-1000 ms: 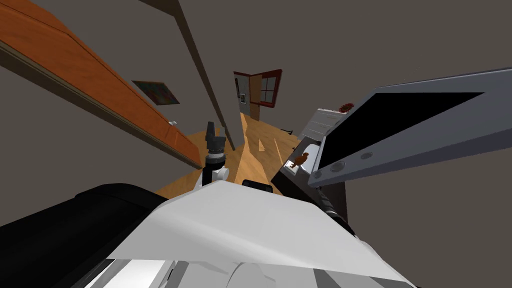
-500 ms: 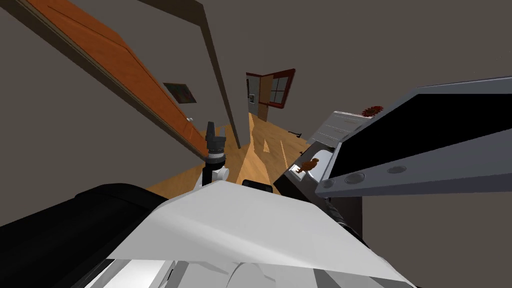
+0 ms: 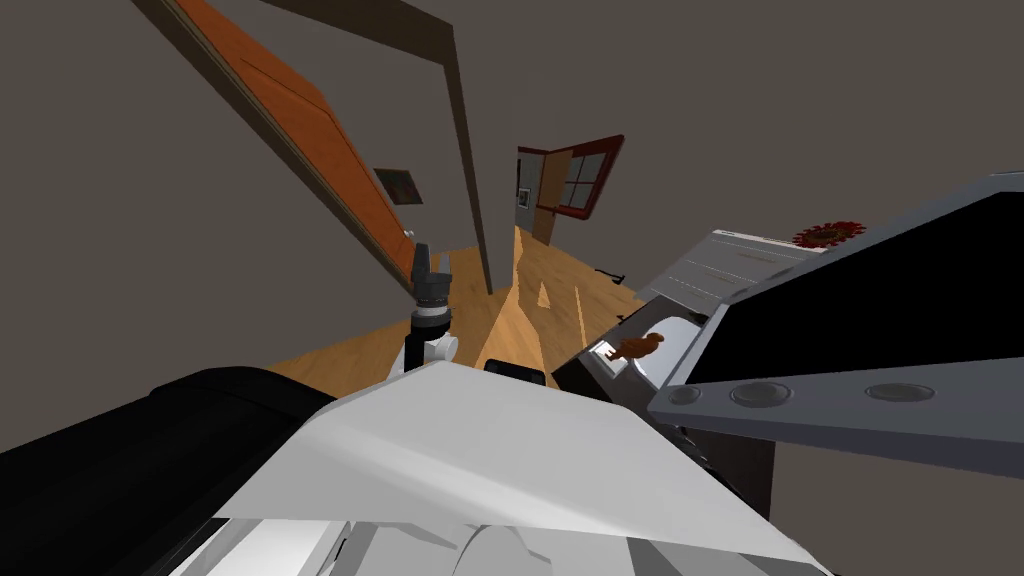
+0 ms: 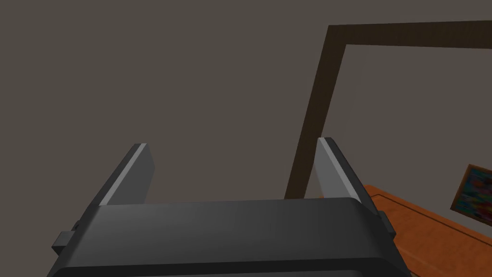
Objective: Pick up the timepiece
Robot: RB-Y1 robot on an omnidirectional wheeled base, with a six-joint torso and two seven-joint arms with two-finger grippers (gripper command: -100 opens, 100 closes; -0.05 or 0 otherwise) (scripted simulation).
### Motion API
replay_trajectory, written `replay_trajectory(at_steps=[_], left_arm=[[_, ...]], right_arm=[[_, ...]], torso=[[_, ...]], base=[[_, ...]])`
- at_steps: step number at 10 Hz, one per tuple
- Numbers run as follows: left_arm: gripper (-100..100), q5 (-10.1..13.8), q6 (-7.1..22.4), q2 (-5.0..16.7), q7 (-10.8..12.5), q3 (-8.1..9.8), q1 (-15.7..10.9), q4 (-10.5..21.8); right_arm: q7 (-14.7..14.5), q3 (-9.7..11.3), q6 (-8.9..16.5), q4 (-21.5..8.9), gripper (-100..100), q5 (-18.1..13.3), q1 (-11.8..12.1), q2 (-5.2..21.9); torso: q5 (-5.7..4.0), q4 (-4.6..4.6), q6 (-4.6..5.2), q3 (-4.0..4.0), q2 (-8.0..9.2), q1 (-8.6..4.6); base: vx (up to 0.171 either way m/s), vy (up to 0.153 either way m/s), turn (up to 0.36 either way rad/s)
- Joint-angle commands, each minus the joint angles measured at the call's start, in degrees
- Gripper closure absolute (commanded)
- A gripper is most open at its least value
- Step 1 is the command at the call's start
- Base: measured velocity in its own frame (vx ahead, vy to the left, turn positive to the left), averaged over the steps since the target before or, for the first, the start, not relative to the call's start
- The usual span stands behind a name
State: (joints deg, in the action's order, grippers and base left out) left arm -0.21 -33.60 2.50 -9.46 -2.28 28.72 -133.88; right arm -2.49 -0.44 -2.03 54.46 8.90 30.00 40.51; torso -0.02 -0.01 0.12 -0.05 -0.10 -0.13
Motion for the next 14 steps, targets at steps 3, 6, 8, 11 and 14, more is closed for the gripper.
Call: replay_trajectory(at_steps=[3, 6, 8, 11, 14], left_arm=[[0, 0.0, 0.0, 0.0, 0.0, 0.00, 0.0, 0.0], [0, 0.0, 0.0, 0.0, 0.0, 0.00, 0.0, 0.0], [0, 0.0, 0.0, 0.0, 0.0, 0.01, 0.0, 0.0], [0, 0.0, 0.0, 0.0, 0.0, 0.01, 0.0, 0.0], [0, 0.0, 0.0, 0.0, 0.0, 0.01, 0.0, 0.0]], right_arm=[[-2.3, 1.2, 2.6, -5.5, -100, 0.1, -1.2, 1.7], [-4.3, 2.2, 4.5, -9.4, -100, 0.0, -2.5, 2.4], [-3.8, 2.4, 3.8, -9.4, 0, 0.2, -2.5, 2.6], [-4.6, 1.2, 3.0, -13.4, -100, -2.1, -6.0, 0.3], [-4.9, 0.7, 3.0, -14.4, -100, -2.8, -6.9, -0.4]], torso=[[0.00, 0.00, 0.02, 0.00, 0.00, 0.00], [0.00, -0.01, 0.01, -0.01, -0.02, -0.02], [0.00, -0.01, 0.07, -0.01, -0.02, 0.01], [-0.03, 0.01, 0.06, 0.02, 0.04, -0.09], [-0.04, 0.01, 0.07, 0.02, 0.04, -0.12]], base=[[-0.003, -0.005, 0.235], [0.002, -0.010, 0.185], [0.002, -0.003, 0.010], [-0.016, -0.040, 0.014], [-0.008, -0.033, 0.007]])
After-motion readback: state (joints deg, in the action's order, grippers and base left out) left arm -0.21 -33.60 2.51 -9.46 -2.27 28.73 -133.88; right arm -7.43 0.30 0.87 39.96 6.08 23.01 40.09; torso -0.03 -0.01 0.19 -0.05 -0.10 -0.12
